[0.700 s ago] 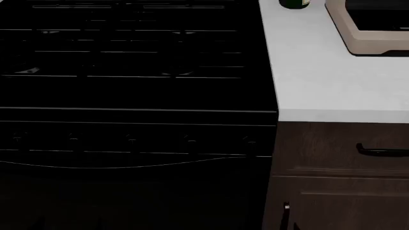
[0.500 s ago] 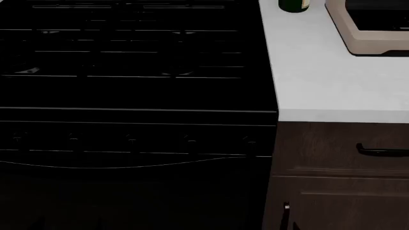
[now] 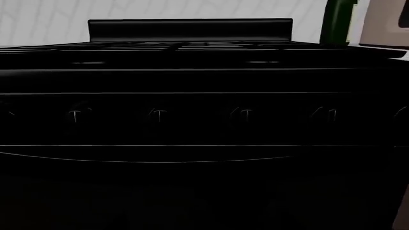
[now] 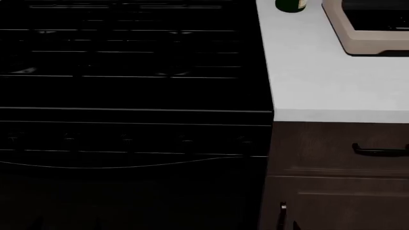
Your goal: Open the right drawer.
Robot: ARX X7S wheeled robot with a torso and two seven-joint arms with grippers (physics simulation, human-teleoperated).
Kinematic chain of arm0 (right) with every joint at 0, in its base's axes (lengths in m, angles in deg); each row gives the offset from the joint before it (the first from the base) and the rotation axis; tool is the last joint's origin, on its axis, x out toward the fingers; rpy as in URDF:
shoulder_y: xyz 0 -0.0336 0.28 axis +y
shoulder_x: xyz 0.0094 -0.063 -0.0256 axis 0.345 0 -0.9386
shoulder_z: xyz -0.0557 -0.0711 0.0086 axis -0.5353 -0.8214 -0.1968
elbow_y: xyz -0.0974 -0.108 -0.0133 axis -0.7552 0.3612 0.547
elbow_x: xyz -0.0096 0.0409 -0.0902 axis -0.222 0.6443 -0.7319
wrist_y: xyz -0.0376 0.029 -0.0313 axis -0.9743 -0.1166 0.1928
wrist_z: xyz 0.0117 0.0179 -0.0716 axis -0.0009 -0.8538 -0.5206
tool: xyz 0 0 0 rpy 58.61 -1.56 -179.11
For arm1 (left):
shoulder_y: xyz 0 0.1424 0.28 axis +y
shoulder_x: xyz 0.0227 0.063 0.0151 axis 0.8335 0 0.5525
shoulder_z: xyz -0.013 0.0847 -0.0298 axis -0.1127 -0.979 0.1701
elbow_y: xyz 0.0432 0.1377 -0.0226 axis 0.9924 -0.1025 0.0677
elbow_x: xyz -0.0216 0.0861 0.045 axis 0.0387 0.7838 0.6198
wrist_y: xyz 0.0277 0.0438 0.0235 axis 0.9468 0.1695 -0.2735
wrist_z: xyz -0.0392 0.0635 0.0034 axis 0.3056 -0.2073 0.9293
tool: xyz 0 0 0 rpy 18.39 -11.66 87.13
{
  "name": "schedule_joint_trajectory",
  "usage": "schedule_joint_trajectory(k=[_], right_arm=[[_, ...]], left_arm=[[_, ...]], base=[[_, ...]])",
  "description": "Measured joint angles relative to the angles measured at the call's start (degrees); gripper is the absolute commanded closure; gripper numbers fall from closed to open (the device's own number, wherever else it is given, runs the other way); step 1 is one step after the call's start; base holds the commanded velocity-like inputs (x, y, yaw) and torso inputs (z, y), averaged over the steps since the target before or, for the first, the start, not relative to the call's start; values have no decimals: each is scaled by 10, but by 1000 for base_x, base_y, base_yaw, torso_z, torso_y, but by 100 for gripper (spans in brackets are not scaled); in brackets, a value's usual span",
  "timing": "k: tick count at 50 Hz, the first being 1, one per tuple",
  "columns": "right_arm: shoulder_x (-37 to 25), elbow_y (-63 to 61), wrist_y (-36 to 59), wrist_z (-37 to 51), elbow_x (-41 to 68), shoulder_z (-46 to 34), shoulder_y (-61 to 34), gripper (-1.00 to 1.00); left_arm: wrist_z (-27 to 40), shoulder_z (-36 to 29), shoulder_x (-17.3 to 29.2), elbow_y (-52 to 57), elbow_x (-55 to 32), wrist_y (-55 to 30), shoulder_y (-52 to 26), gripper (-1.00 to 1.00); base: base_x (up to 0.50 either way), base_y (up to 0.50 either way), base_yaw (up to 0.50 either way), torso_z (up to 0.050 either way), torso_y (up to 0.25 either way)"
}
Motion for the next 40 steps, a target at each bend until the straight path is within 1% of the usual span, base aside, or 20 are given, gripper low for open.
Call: schedule_joint_trajectory(k=[21, 40], right_arm=[[-16, 5, -2, 15, 16, -18, -2, -100], [-27, 6, -1, 30, 29, -30, -4, -100]], left_arm=[[17, -17, 14, -1, -14, 0, -2, -100], [29, -31, 25, -2, -24, 1, -3, -100]], base=[[0, -219, 0, 0, 0], [-18, -161, 0, 0, 0]])
